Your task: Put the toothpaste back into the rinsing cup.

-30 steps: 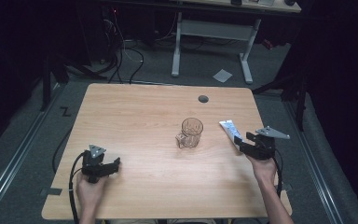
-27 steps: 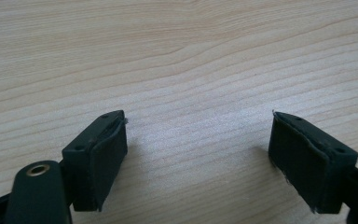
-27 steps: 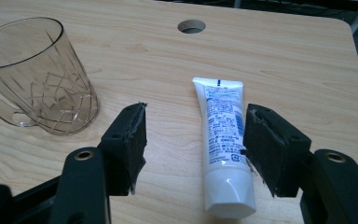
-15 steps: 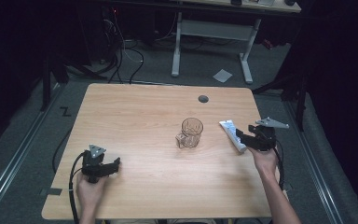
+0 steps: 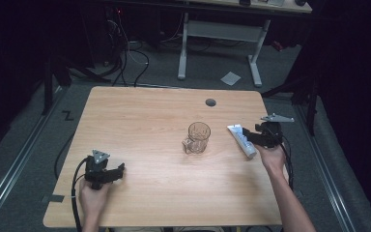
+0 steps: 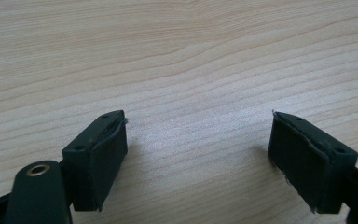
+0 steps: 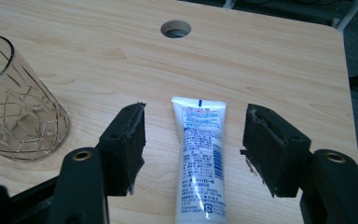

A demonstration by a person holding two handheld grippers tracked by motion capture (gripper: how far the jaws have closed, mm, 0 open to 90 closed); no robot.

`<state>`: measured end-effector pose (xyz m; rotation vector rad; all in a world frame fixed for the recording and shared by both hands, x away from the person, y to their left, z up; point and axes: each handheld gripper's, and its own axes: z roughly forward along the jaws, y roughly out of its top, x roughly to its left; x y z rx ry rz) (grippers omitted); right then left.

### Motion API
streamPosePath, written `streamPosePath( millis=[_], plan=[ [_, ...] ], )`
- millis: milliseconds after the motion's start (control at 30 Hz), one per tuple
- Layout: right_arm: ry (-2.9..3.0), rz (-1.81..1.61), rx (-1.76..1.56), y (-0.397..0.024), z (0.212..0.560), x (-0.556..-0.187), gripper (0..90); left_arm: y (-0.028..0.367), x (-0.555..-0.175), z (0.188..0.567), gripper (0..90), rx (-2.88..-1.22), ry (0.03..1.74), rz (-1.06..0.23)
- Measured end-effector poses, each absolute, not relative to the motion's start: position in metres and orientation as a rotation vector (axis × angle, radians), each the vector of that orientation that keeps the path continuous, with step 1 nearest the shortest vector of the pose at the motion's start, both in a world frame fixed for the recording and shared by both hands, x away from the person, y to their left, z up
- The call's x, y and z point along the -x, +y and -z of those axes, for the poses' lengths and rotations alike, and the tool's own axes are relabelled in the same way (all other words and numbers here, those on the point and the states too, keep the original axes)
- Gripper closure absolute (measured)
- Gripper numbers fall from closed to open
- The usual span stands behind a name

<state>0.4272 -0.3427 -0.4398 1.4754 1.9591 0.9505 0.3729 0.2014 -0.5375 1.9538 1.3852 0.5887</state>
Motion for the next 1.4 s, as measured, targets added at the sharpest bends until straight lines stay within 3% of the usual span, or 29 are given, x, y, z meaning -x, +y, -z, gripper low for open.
streamPosePath(
  millis=[867, 1400],
  plan=[
    [2.104, -0.717, -1.544, -0.328, 0.468, -0.482, 40.9, 0.202, -0.373, 0.538, 19.8, -1.955, 1.382, -0.588],
    [2.168, -0.598, -1.593, -0.321, 0.494, -0.496, 39.3, 0.202, -0.373, 0.538, 19.8, -1.956, 1.382, -0.588]
  ],
)
